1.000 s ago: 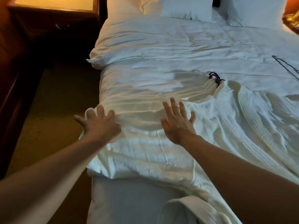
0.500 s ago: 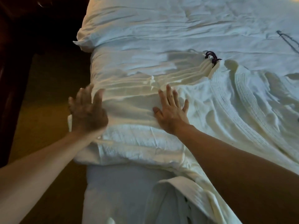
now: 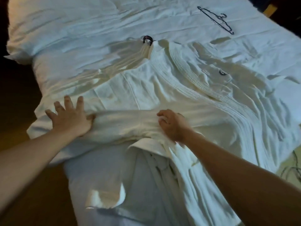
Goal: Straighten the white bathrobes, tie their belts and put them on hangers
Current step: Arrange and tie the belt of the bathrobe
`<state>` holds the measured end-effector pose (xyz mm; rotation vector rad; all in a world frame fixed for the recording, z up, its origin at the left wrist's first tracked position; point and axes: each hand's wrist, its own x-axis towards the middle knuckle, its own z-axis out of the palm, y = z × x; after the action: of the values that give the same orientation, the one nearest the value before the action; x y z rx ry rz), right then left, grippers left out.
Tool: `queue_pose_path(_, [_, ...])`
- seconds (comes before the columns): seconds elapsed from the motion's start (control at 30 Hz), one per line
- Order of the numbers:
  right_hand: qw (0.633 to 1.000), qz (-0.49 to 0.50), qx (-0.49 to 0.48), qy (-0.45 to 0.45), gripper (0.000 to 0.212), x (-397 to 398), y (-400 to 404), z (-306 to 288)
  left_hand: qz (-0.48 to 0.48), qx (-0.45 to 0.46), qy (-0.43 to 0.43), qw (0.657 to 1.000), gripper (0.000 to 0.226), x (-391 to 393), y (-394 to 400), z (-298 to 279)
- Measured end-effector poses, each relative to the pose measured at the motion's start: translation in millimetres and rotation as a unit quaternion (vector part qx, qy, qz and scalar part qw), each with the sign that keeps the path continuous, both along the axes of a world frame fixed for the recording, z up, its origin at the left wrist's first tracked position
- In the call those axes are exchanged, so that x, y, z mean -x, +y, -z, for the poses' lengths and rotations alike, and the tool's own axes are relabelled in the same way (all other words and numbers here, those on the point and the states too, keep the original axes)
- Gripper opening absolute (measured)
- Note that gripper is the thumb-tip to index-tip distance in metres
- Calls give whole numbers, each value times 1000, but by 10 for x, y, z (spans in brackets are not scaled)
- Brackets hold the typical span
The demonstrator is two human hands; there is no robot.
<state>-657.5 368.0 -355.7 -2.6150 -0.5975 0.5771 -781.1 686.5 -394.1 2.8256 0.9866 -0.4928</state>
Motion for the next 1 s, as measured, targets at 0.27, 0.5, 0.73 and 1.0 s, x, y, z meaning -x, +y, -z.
queue_pose_path(0.27, [963, 73, -100, -238, 28, 1012, -823, -242, 294, 115, -318, 894, 41, 316, -1572, -374])
queue_pose_path(0.5, [976, 26, 162, -146, 60, 1858, -1271, -39, 366, 82, -121, 919, 70, 333, -2193, -398])
queue_pose_path(0.73, [973, 42, 32, -223, 47, 2083, -1457, -119, 391, -13, -233, 890, 42, 397, -2158, -410])
queue_pose_path(1.0, [986, -8, 105, -131, 67, 2335, -1300, 89, 421, -36, -95, 902, 35, 660, -1962, -292])
